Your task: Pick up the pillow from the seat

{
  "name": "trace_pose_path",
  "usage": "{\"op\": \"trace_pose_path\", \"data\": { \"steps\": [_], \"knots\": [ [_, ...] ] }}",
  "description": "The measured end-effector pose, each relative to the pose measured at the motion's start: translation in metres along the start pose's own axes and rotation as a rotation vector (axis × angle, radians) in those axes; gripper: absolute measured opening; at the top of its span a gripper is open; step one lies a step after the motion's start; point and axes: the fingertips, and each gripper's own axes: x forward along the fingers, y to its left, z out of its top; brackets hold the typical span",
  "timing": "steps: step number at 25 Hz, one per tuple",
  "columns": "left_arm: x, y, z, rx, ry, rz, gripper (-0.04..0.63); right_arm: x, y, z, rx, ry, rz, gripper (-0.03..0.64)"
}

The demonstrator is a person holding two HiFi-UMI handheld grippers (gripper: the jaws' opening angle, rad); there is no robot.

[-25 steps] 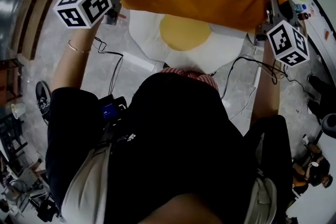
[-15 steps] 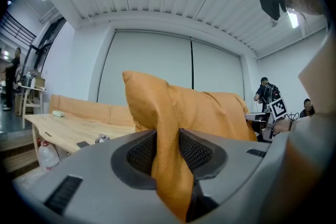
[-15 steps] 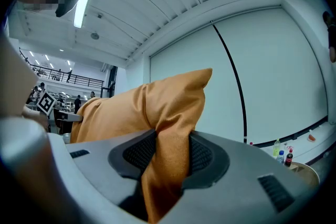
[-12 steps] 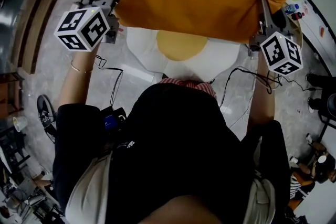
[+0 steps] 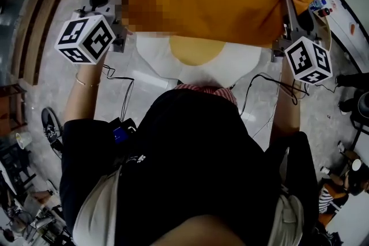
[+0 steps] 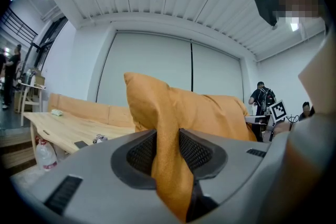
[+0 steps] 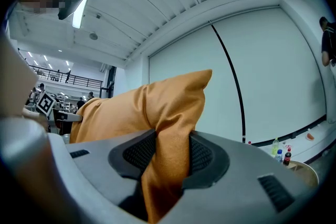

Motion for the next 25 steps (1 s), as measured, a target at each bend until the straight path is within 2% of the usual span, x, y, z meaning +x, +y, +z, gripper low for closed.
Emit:
{"op": "trace_pose_path", "data": {
  "steps": [5,25],
  "knots": [
    [-0.003,-0.003,-0.003,-0.009,-0.008,-0.008,0.135,-0.006,0.001,0.006,-0.028,-0.038,0.018,0.169],
    [-0.001,-0.01,-0.005,-0.03,-0.017,-0.037,0.135,-0.017,-0.004,-0.001,-0.01,-0.03,-0.001,0.169]
  ]
}}
